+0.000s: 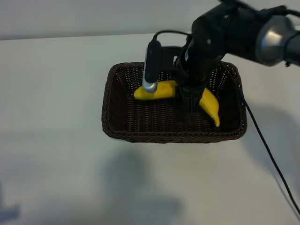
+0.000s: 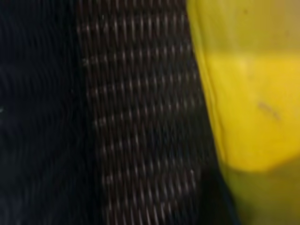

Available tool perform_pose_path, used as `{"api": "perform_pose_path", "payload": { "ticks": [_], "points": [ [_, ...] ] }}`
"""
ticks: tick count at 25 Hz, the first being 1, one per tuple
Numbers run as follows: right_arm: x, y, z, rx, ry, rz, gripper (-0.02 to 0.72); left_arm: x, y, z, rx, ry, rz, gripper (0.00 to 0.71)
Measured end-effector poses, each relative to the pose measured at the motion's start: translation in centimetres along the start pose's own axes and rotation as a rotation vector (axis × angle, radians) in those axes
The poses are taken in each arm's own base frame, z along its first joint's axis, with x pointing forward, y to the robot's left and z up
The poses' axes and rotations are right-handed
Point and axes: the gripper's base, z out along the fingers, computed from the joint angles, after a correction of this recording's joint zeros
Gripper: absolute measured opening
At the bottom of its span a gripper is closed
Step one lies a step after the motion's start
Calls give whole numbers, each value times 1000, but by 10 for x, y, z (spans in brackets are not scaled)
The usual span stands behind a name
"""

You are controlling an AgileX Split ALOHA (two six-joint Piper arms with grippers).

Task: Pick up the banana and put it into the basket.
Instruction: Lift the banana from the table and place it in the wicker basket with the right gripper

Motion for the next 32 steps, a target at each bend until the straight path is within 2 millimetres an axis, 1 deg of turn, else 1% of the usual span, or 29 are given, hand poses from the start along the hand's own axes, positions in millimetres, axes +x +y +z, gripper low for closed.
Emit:
{"api": "perform_pose_path", "payload": {
  "ticks": [3, 11, 13, 15, 18, 21, 28, 32],
  "points": [
    [0, 0, 8, -6, 5, 2, 426, 0, 0, 0, 0, 0, 0, 560],
    [-1, -2, 9, 17, -15, 4, 426, 0, 0, 0, 0, 0, 0, 560],
    [-2, -2, 9, 18, -16, 4, 437, 0, 0, 0, 0, 0, 0, 560],
    [-2, -2, 9, 18, -16, 4, 479, 0, 0, 0, 0, 0, 0, 560],
    [-2, -2, 9, 18, -16, 4, 578, 0, 0, 0, 0, 0, -4, 560],
    [-1, -1, 8, 14, -12, 7, 624, 0, 0, 0, 0, 0, -4, 560],
    [-1, 5, 8, -61, -5, 81, 620, 0, 0, 0, 0, 0, -3, 560],
    [-3, 5, -4, -55, -28, 132, 610, 0, 0, 0, 0, 0, -2, 560]
  ]
}}
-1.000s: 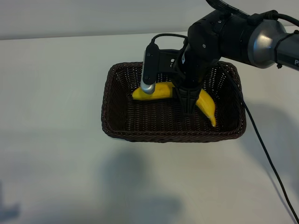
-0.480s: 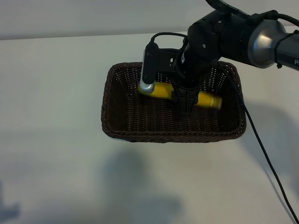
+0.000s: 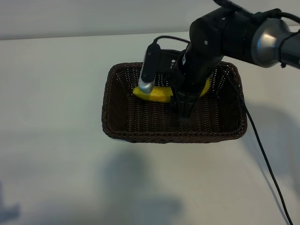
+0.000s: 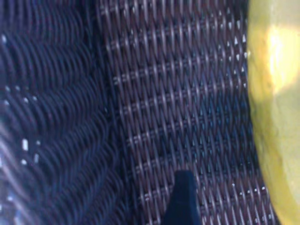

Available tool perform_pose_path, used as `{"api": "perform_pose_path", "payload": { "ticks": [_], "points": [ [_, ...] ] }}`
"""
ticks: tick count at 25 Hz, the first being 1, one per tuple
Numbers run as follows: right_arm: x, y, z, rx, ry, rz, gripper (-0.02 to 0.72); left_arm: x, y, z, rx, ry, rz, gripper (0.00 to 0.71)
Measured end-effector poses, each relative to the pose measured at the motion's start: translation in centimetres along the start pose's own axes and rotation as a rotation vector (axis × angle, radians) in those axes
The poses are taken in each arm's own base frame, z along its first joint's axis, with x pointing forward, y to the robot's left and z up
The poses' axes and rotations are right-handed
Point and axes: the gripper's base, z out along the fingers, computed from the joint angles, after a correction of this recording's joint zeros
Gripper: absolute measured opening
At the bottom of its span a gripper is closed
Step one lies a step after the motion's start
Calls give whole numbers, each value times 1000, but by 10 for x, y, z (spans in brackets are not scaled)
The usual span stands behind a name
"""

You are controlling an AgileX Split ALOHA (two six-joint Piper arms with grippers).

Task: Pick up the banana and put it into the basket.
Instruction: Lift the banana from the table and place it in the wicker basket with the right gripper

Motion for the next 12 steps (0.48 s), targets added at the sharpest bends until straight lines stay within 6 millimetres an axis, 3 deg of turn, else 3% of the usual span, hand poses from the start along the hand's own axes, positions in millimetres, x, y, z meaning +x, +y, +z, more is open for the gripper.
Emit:
{"api": "perform_pose_path", "payload": {
  "ticks": [7, 12],
  "points": [
    [-4, -2, -42, 66, -66, 112, 601, 0, 0, 0, 0, 0, 0, 560],
    [-3, -18, -61, 100, -93, 190, 599, 0, 0, 0, 0, 0, 0, 560]
  ]
}}
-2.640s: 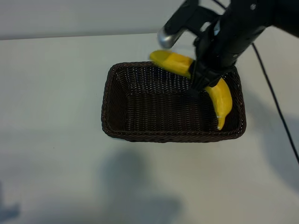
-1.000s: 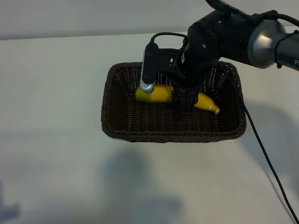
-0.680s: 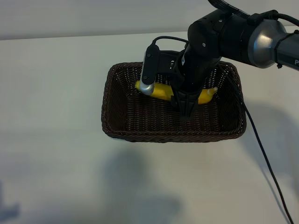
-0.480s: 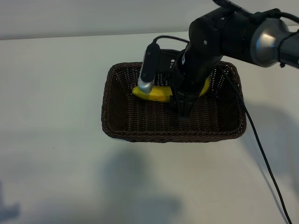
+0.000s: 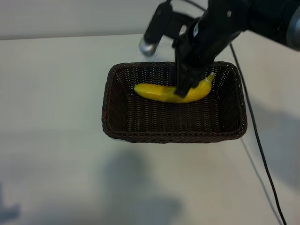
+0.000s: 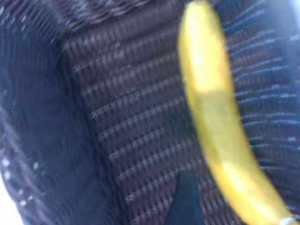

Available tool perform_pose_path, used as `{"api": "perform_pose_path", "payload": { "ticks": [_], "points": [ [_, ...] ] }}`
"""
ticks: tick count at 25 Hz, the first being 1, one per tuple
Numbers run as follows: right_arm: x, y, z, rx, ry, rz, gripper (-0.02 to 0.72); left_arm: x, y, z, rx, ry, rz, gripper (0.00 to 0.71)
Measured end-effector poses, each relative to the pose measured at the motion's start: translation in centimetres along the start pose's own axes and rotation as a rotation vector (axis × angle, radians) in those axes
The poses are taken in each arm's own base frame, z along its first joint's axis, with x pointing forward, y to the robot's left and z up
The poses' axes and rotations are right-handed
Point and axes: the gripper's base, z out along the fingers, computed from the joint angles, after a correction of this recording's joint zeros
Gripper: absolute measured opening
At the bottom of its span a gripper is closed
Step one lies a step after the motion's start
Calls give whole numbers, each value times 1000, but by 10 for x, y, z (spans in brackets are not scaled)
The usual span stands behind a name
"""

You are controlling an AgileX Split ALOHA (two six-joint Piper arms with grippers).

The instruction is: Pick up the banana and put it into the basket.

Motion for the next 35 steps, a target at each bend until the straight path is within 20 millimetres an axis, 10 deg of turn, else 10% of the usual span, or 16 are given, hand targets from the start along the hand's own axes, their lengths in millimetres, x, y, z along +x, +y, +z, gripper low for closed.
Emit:
{"api": "perform_pose_path", "payload": {
  "ticks": [18, 35],
  "points": [
    [128, -130, -15, 88, 114, 1000, 598, 0, 0, 0, 0, 0, 1, 560],
    [209, -148, -30, 122, 452, 1146, 598, 0, 0, 0, 0, 0, 2, 560]
  ]
}}
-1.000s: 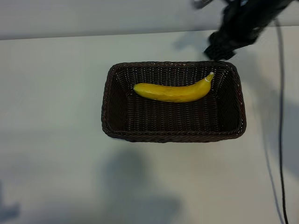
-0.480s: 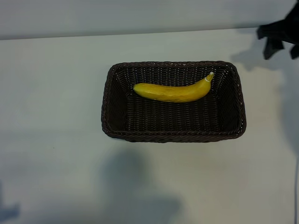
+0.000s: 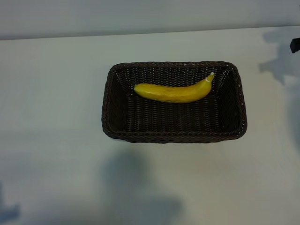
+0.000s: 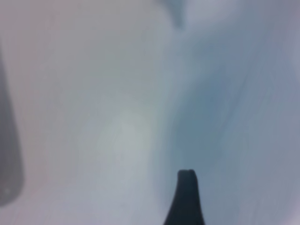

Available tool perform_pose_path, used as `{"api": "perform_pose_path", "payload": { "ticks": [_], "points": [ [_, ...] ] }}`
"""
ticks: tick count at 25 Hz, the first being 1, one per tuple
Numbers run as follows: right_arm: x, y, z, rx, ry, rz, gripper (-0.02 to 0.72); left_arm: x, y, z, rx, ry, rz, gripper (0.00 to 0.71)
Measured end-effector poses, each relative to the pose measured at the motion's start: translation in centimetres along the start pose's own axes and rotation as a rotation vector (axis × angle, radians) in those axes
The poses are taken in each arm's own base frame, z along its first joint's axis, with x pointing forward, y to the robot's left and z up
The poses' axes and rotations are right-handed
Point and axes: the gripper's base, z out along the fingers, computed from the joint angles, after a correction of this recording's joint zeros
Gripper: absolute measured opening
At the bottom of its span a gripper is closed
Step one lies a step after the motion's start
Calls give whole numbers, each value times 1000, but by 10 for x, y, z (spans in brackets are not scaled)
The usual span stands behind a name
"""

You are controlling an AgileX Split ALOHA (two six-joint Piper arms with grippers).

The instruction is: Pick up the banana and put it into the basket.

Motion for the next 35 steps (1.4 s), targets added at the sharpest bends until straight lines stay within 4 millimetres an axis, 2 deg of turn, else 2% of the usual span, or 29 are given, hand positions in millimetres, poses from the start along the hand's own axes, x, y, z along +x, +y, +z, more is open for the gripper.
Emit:
{"api": "perform_pose_path", "payload": {
  "ticks": [5, 10, 17, 22, 26, 31, 35],
  "points": [
    [5, 0, -5, 1, -4, 0, 598, 0, 0, 0, 0, 0, 0, 560],
    [34, 0, -10, 20, 27, -9, 597, 0, 0, 0, 0, 0, 0, 560],
    [99, 1, -24, 34, 55, -16, 597, 0, 0, 0, 0, 0, 0, 560],
    [158, 3, -34, 35, 34, -15, 597, 0, 0, 0, 0, 0, 0, 560],
    [200, 5, -34, 36, -32, 9, 597, 0, 0, 0, 0, 0, -4, 560],
    [242, 7, -36, 38, -132, 35, 597, 0, 0, 0, 0, 0, -4, 560],
    [273, 8, -48, 40, -281, 41, 597, 0, 0, 0, 0, 0, -4, 560]
  ]
}}
